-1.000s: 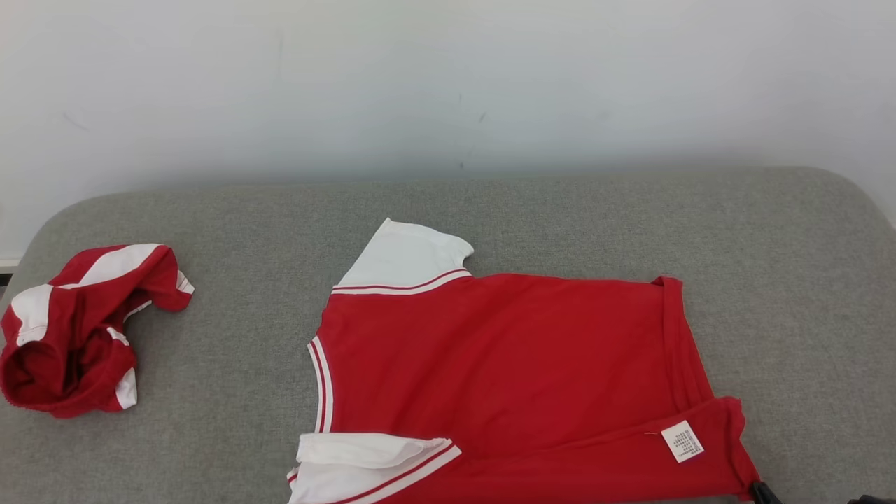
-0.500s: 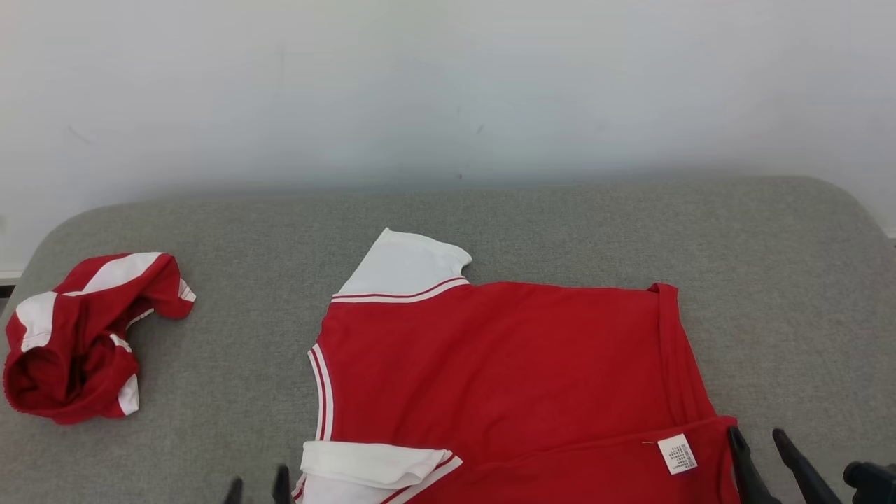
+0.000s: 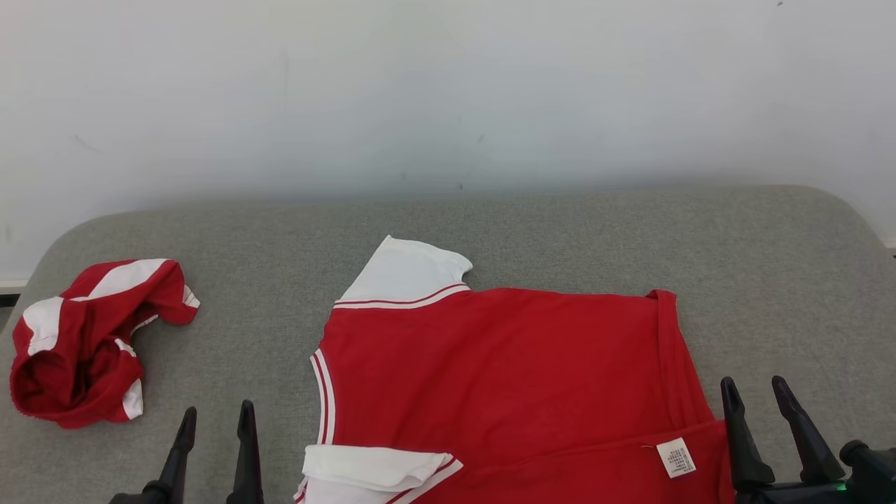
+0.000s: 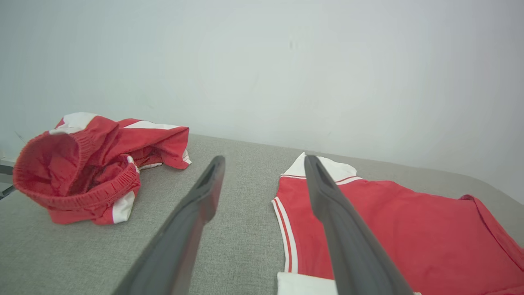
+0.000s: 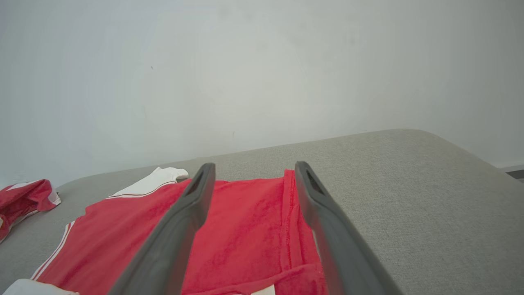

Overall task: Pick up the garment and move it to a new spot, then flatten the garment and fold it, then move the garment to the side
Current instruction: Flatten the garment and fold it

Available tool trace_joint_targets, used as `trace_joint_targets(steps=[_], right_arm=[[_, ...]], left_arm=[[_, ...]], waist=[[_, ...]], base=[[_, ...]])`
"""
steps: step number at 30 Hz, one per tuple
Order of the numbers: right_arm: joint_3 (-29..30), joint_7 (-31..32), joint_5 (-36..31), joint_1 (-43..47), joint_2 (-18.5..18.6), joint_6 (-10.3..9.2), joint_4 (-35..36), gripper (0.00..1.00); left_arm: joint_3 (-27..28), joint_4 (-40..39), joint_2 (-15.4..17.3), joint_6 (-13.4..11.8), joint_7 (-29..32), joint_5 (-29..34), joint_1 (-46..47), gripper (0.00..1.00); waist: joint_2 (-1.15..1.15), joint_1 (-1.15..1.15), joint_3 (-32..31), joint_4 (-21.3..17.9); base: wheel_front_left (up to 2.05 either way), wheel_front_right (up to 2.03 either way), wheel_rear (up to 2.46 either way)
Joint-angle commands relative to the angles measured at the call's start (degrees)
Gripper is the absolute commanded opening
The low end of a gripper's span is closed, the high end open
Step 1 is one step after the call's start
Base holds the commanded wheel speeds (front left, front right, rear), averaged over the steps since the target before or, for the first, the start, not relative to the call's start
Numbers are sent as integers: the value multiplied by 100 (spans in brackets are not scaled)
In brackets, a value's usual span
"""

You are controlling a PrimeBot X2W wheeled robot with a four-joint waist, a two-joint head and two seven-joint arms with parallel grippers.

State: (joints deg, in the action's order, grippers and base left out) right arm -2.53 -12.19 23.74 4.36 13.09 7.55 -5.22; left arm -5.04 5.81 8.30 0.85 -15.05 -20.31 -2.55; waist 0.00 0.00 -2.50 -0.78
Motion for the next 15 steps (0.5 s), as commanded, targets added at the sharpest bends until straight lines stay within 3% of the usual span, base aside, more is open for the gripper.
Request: trace_joint_targets(steps=[1,15], right_arm=[[-4,-71,-102,-43,-8,-15,24,100],[205,-290,-266,122,-154,-15,-82,100]], left_arm=[[59,-44,1,-9,-16,64,-74,100],[170,-96,-56,206,-16,406,-408,100]], waist=[[0,0,-16,-20],[0,0,-32,-59]], base=[[0,0,0],[0,0,0]])
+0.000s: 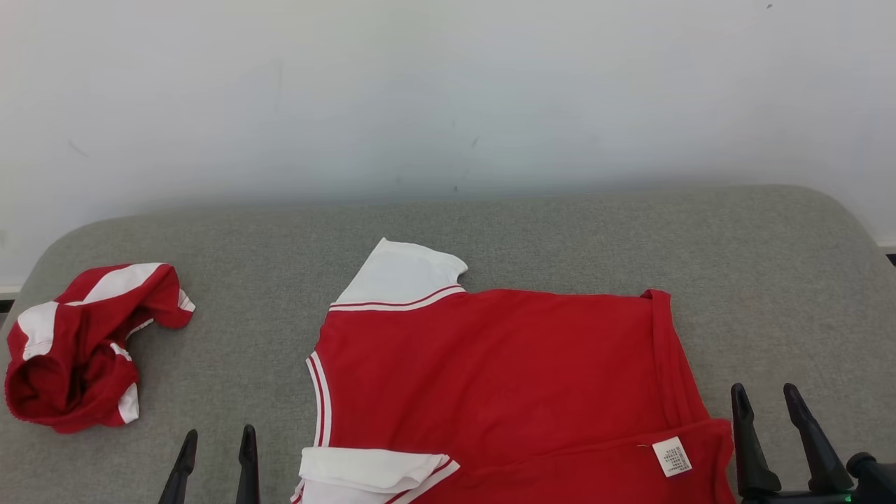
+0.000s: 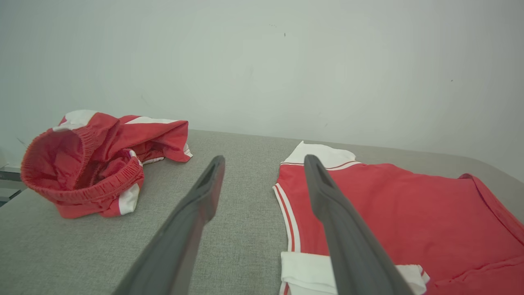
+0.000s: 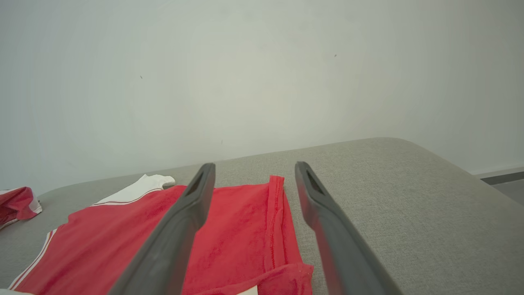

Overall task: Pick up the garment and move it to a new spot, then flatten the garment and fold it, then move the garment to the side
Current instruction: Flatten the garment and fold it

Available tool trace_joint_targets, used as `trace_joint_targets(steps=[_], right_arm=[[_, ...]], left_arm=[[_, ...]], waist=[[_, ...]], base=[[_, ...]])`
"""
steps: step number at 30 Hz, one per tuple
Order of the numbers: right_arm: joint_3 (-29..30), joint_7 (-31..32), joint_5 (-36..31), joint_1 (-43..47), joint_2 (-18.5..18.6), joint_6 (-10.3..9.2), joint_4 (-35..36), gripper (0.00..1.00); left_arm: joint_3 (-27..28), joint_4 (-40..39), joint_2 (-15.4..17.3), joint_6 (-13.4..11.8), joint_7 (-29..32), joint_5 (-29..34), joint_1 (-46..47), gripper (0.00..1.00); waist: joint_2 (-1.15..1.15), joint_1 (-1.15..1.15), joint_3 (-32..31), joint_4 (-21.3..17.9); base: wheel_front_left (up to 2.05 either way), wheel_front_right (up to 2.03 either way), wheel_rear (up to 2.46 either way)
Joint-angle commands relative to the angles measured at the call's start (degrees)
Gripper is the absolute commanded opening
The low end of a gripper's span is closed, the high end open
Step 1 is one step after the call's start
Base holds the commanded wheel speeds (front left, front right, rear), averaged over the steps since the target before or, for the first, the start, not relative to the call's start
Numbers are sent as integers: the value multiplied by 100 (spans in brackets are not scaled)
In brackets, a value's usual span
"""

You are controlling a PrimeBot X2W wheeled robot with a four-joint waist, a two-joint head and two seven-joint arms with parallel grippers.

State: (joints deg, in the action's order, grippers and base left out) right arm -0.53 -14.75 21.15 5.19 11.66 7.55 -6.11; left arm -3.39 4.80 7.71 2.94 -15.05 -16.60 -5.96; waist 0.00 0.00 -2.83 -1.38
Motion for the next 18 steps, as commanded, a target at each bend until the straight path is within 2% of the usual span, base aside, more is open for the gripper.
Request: trace_joint_targets(steps=[1,18], right_arm=[[-12,-39,-18,36,-18,-15,-15,100],[-413,-48,-15,-208,-14,-15,-391,100]], left_arm=[[18,8,-9,9,-16,58,-82,100],[188,284,-201,265,-17,329,18,100]], waist=[[0,0,6,6],[0,0,83,101]], base=[[0,0,0],[0,0,0]])
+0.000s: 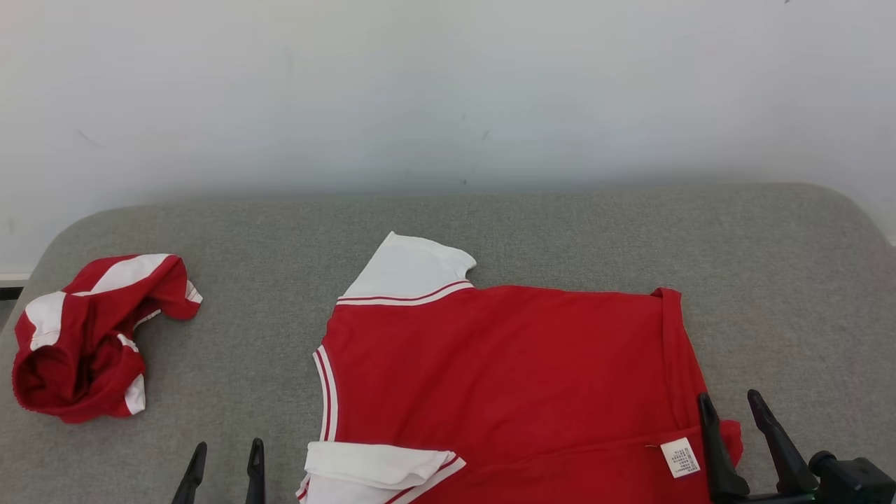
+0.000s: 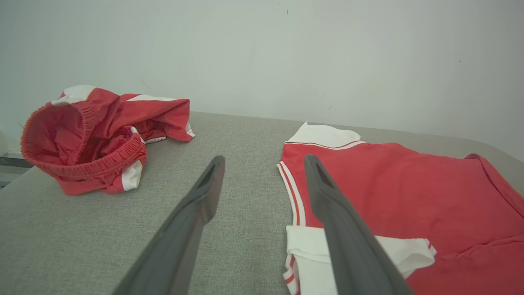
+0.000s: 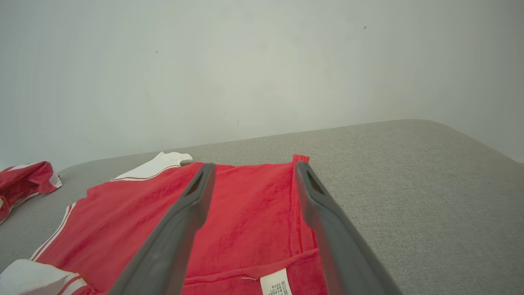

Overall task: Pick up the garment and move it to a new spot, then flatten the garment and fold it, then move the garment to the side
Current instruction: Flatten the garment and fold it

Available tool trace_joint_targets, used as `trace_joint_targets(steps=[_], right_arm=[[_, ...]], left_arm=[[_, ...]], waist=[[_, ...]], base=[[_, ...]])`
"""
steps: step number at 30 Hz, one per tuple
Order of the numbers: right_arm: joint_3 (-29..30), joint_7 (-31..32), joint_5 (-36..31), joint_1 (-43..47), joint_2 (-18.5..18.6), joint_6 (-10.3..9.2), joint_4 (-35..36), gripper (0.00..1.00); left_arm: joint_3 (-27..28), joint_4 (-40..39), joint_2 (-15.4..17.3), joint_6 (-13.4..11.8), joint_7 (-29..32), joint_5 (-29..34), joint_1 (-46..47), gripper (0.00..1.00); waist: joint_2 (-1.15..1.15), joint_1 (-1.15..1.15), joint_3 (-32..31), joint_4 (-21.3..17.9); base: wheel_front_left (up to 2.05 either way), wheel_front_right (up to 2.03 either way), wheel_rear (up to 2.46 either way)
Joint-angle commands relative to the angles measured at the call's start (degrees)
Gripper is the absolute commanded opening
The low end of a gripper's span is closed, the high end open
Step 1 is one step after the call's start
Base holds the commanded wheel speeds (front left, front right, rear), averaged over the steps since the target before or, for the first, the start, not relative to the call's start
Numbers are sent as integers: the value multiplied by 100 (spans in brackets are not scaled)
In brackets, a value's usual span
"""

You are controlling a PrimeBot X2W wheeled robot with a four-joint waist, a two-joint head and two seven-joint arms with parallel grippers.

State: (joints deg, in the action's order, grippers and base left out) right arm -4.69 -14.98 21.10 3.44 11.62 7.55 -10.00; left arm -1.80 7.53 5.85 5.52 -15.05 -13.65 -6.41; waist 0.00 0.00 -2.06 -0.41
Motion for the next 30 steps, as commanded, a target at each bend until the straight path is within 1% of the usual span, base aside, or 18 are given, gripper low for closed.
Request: trace_joint_targets(steps=[1,4,6,9,13,15,18,19,20,26,30], right_arm=[[-4,-25,-16,-40,-10,-15,-2,100],[-12,-24,-16,-53,3,-15,0,100],[60,-25,86,-75,-54,-15,11,100],[44,-25,119,-205,68,-15,-75,100],[-18,98,237,-603,179,-15,-410,100],[-41,210,229,-894,274,-15,-578,100],[-104,420,307,-1415,323,-15,-837,100],[-126,476,288,-1604,376,-15,-936,100],[-126,476,288,-1604,376,-15,-936,100],[-361,752,298,-2828,489,-15,-1618,100],[-576,901,275,-3600,512,-15,-2169,100]], left_arm=[[46,15,-25,20,-17,50,71,100],[91,29,-51,40,-17,87,68,100],[128,50,-56,48,-17,101,105,100],[111,97,-24,83,-17,146,255,100],[100,245,215,130,-17,108,732,100],[20,345,348,160,34,87,1105,100],[-106,483,574,175,265,5,1792,100],[-146,518,623,182,315,-49,2048,100],[-146,518,623,182,315,-49,2048,100],[-662,921,1056,191,815,-268,3523,100],[-1107,1330,1289,193,1144,-604,4456,100]], waist=[[0,0,11,4],[0,0,28,-8],[0,0,49,-29],[0,0,93,-84],[0,0,211,-183],[0,0,325,-230],[0,0,613,-325],[0,0,725,-354],[0,0,725,-354],[0,0,1511,-579],[0,0,2009,-709]], base=[[0,0,0],[0,0,0],[0,0,0],[0,0,0],[0,0,0],[0,0,0],[0,0,0],[0,0,0],[0,0,0],[0,0,0],[0,0,0]])
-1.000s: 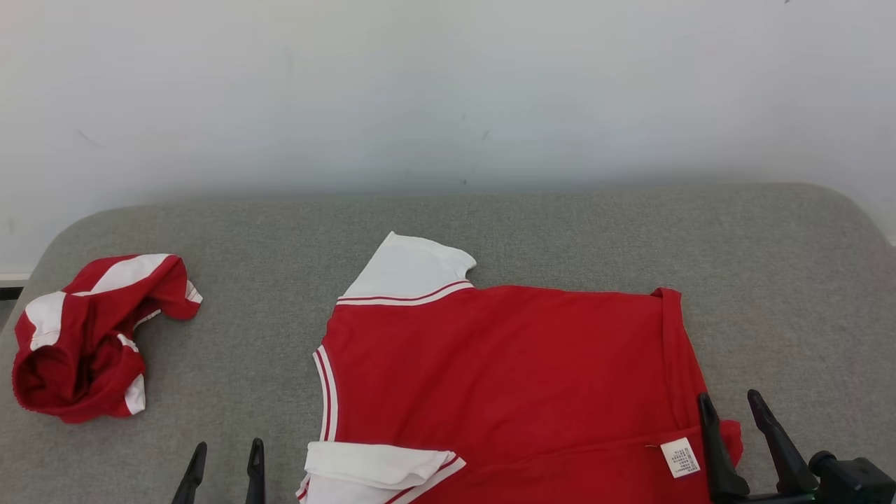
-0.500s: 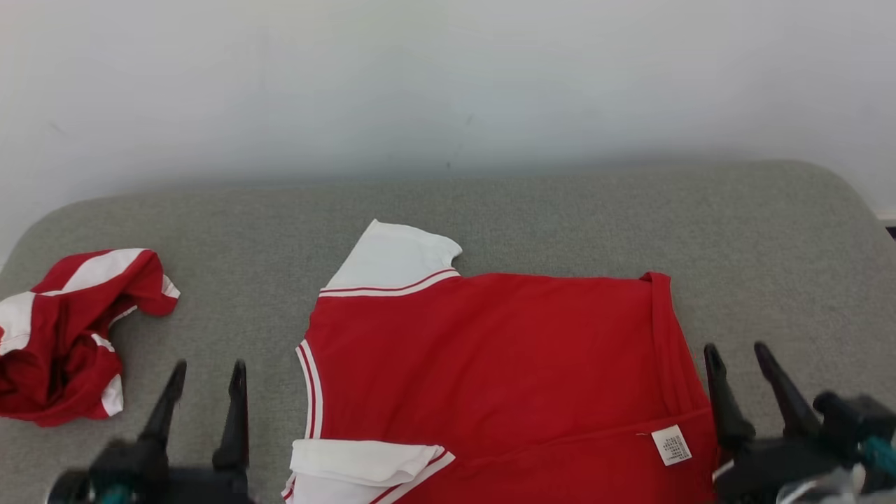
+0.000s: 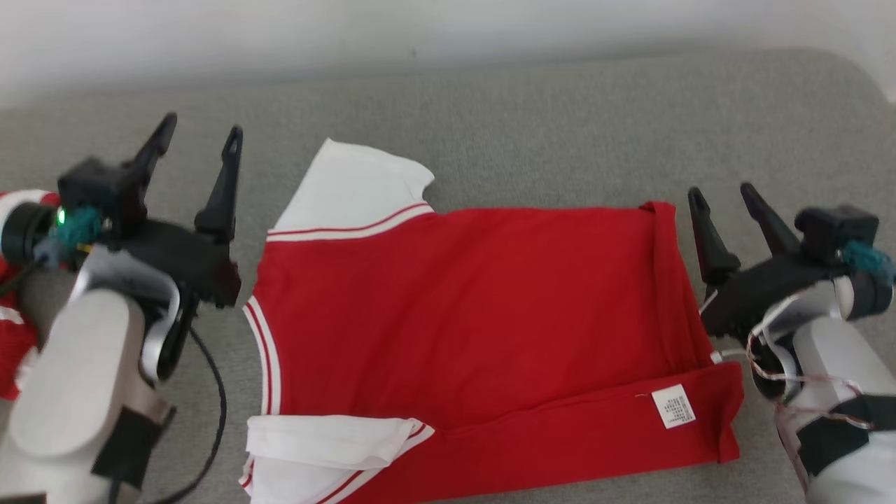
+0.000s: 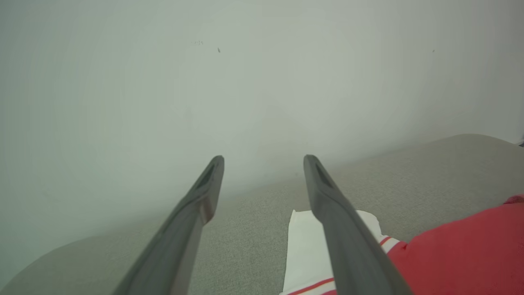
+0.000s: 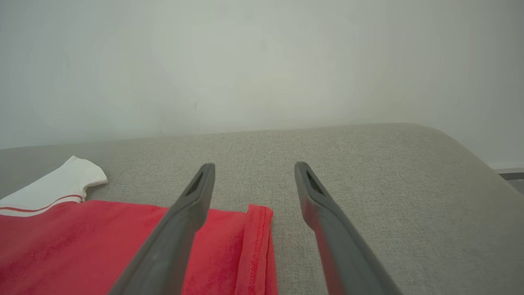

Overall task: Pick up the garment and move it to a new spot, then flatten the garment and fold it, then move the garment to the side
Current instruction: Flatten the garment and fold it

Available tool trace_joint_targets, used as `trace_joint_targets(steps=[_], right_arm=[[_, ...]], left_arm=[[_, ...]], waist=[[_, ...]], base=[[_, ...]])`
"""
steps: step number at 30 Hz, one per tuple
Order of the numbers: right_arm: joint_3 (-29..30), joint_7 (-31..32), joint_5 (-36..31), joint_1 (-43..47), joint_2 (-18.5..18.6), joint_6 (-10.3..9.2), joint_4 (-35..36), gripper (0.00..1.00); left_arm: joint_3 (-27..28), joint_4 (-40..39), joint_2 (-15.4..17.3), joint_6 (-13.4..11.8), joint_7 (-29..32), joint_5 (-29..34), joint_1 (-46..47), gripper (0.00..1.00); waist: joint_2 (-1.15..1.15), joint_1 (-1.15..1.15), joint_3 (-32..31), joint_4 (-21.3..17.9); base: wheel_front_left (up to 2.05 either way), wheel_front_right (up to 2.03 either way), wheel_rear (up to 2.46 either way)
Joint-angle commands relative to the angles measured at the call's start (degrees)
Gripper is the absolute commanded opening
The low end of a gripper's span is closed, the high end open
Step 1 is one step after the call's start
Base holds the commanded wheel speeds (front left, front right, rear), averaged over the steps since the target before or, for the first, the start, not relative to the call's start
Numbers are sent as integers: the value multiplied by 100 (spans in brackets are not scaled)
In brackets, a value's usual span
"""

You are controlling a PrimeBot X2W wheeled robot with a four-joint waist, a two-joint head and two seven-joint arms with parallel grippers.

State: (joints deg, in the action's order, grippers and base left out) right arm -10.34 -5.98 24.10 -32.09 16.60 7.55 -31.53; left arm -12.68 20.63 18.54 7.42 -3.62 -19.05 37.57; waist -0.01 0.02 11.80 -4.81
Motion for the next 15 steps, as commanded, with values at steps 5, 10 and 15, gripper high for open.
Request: trace_joint_targets(steps=[5,10,15], right_arm=[[-311,137,-19,-902,-48,-15,-644,100],[-696,334,62,-1536,-163,-15,-1171,100],[-1127,609,200,-1985,-262,-15,-1515,100]], left_arm=[[-671,608,306,-3,345,-483,1072,100],[-1387,1294,553,-2,747,-921,1832,100],[-2097,1842,701,-3,1170,-1319,2410,100]], waist=[[1,-2,1128,-433],[1,-2,1419,-601],[1,-2,1590,-742]], base=[[0,0,0],[0,0,0],[0,0,0]])
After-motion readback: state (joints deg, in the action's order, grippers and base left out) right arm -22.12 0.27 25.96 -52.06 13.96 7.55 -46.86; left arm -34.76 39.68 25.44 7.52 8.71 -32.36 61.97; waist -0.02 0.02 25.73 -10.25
